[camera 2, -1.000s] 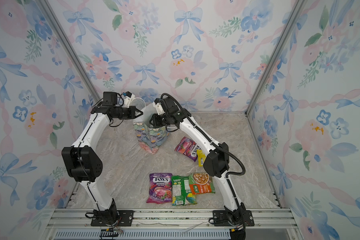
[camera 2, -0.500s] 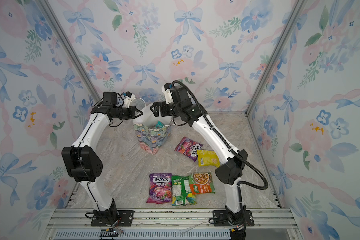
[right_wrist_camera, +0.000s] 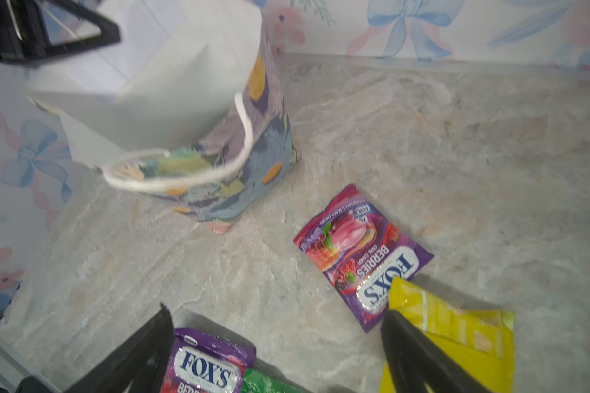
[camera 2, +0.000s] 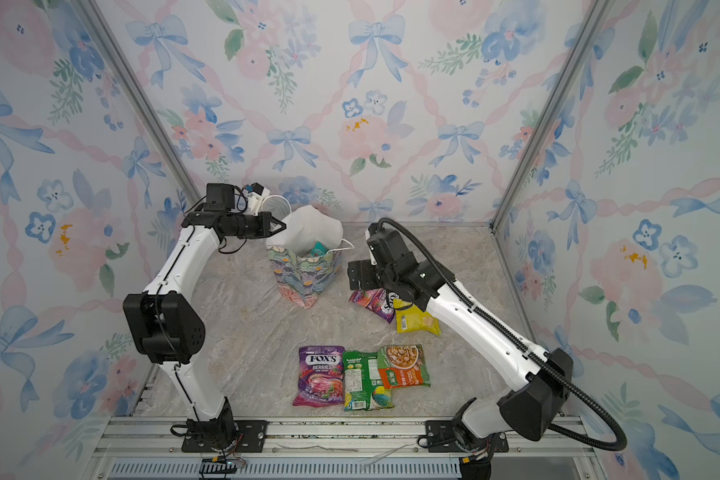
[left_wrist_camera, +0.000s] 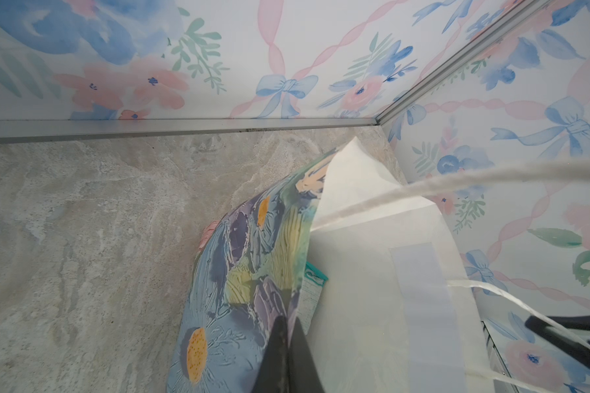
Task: Place the snacks into the paper bag
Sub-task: 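Move the right gripper back toward the green Fox's spring tea packet, then lower the right gripper onto the green spring tea packet and grasp it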
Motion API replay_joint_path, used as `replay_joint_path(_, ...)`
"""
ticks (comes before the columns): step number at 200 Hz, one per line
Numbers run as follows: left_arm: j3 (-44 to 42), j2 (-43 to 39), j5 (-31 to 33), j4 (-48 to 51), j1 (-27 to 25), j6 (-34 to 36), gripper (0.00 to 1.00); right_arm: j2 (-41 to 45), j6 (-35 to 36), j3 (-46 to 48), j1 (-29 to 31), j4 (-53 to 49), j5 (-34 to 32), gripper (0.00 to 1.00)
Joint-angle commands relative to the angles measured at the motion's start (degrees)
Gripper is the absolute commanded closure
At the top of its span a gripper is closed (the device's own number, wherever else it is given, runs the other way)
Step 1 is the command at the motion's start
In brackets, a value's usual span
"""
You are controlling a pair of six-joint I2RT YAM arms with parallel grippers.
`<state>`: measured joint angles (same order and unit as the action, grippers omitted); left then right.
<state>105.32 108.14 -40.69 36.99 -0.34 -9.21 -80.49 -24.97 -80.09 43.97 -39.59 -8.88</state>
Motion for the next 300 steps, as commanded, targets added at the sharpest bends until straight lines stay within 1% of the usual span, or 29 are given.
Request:
replay_joint_path(1,-0.4,-1.4,-0.1,0.5,0.4,0.6,1.0,3.9,-7.9,9.4,5.7,-4.4,-3.8,0.03)
replay_joint_path(10,-0.5,-1.4,-0.3,0.5,0.4,0.6,1.0,4.7,-10.3,12.5,7.7,-4.5,-3.4,0.03)
replay_joint_path(14,-0.5,-1.5,-0.4,0.5,0.4,0.6,1.0,5.0,-13.2,13.9,9.2,-4.9,-3.6,0.03)
replay_joint_path(42,-0.5,-1.6,-0.3,0.5,0.3,0.6,1.0,5.3,-21.8,18.3,17.3,-6.2,-3.6,0.03)
replay_joint_path(70,-0.7,-1.8,-0.5,0.5,0.3,0.5,1.0,3.7,-28.6,21.3,24.1,-4.5,-0.1,0.01)
replay_joint_path(93,-0.8,-1.7,-0.9,0.5,0.3,0.4,1.0,2.2,-33.0,24.9,26.6,-1.5,4.0,0.0)
replay_joint_path(113,-0.8,-1.9,-0.8,0.5,0.3,0.4,1.0,1.8,-34.5,28.7,26.5,3.1,7.2,0.03)
replay_joint_path(146,-0.8,-2.1,-0.6,0.5,0.4,0.6,1.0,1.0,-34.5,30.5,24.9,3.5,8.6,0.07)
replay_joint_path(170,-0.9,-1.9,-0.6,0.5,0.4,0.6,1.0,0.3,-34.7,32.9,22.5,5.3,10.5,0.12)
replay_joint_path(194,-0.9,-1.9,-0.5,0.6,0.3,0.6,1.0,-1.6,-33.8,33.0,21.3,6.1,10.7,0.15)
replay_joint_path(218,-0.9,-1.8,-0.4,0.6,0.4,0.6,1.0,-5.3,-31.3,31.0,20.4,5.4,10.8,0.16)
replay_joint_path(252,-0.9,-1.8,-0.3,0.5,0.3,0.7,1.0,-10.4,-29.3,28.0,19.1,7.1,11.3,0.18)
replay_joint_path(282,-0.9,-1.7,-0.4,0.6,0.4,0.7,1.0,-14.0,-25.5,23.6,17.1,8.2,11.8,0.19)
replay_joint_path(284,-0.9,-1.8,-0.4,0.5,0.4,0.6,1.0,-15.6,-25.0,23.1,16.9,8.2,11.9,0.19)
replay_joint_path(300,-0.9,-1.8,-0.4,0.5,0.3,0.6,1.0,-18.2,-22.3,20.0,15.7,8.2,12.3,0.19)
